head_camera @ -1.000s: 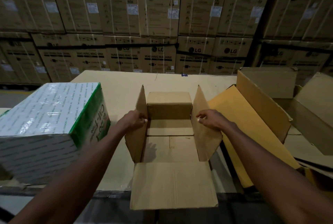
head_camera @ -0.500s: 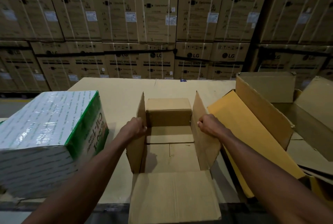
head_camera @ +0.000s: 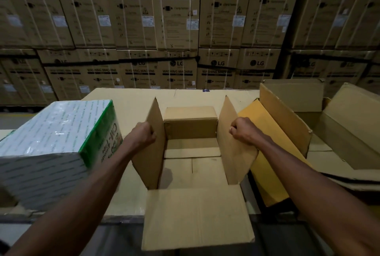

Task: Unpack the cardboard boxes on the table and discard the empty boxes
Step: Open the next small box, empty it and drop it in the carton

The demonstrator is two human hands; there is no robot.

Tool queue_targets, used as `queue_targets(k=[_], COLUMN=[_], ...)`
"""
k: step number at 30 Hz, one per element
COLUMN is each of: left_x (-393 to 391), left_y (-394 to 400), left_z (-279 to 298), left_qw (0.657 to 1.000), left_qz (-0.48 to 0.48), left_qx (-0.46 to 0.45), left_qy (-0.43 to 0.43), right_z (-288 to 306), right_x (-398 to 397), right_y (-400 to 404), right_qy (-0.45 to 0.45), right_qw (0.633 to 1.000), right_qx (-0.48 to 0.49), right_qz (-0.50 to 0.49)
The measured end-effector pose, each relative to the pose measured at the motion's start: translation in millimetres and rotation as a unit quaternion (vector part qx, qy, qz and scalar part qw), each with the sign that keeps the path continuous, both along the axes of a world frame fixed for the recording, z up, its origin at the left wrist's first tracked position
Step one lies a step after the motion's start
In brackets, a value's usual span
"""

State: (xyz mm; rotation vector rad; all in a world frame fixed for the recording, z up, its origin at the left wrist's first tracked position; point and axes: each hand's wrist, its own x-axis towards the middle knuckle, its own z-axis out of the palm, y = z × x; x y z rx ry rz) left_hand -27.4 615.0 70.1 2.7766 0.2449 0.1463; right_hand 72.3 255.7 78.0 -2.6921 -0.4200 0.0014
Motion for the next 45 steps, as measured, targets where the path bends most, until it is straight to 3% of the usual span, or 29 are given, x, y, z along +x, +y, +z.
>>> queue_targets(k=[11,17,30,37,45], left_x=[-50.6,-86.6,-135.1,-145.5,-140.4], left_y=[-23.8,-25.6,-82.1,-150.9,-269.4], left_z=[85.3,135.7,255.9,291.1,330.9], left_qw=[0.998,0.995,0.976,0.955,0.944], left_qz=[-0.014,-0.010,-0.040,-0.072,-0.053], left_qx=[-0.017,0.024,0.018,0.008,0.033], left_qy=[-0.062,-0.094,-0.214,-0.288,-0.323], right_z=[74.3,130.6,234.1,277.1,324.6], right_x=[-49.8,-85.7,-145.1,-149.5,-152.6], right_y=[-25.7,-35.2,-93.3,-165.0,-306.5], right_qy=[-0.065,-0.100,-0.179,-0.229,-0.268], right_qw=[0.998,0.995,0.981,0.970,0.960], right_qx=[0.005,0.023,0.053,0.077,0.075], right_qz=[-0.006,-0.012,-0.043,-0.039,-0.032])
